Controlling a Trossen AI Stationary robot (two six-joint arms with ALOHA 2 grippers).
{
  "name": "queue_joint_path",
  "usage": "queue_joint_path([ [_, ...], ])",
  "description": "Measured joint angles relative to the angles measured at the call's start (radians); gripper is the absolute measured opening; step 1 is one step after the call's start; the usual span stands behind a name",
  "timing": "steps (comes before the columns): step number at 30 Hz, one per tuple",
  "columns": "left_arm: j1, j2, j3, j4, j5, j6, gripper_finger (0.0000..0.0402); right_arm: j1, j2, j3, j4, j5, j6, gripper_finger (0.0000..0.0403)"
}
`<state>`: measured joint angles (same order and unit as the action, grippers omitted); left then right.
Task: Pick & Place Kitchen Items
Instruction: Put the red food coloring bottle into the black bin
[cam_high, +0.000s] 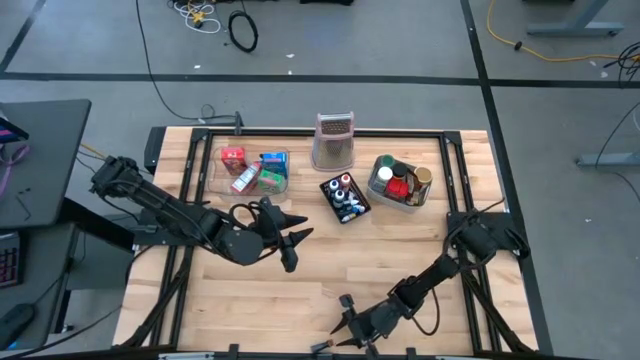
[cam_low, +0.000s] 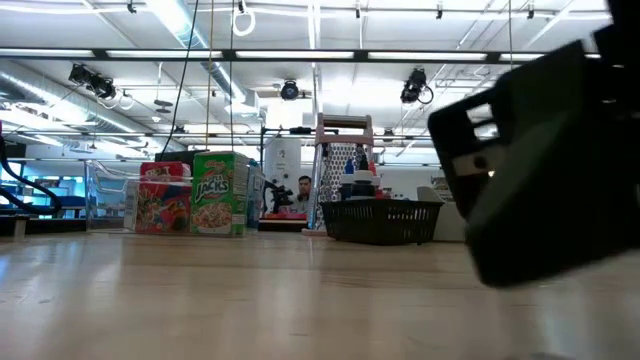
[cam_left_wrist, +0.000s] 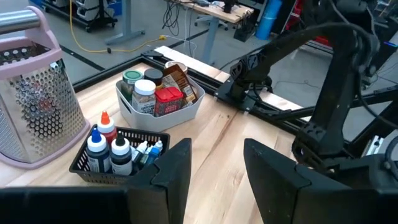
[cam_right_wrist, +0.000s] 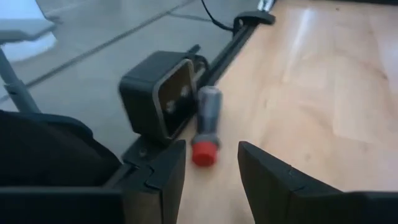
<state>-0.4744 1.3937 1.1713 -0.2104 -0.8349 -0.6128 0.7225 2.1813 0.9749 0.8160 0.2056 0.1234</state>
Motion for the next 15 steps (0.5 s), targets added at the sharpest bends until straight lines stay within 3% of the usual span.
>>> queue_joint_path([
  [7, 0.000, 0.000, 0.000, 0.000, 0.000, 0.002, 0.0155, 0.001, 0.075, 0.005, 0.137, 0.003, -0.042, 0.0155],
  [15, 0.000, 0.000, 0.000, -0.001, 0.000, 0.012, 0.0155, -0.001, 0.160, 0.100, 0.122, -0.010, -0.069, 0.0155],
])
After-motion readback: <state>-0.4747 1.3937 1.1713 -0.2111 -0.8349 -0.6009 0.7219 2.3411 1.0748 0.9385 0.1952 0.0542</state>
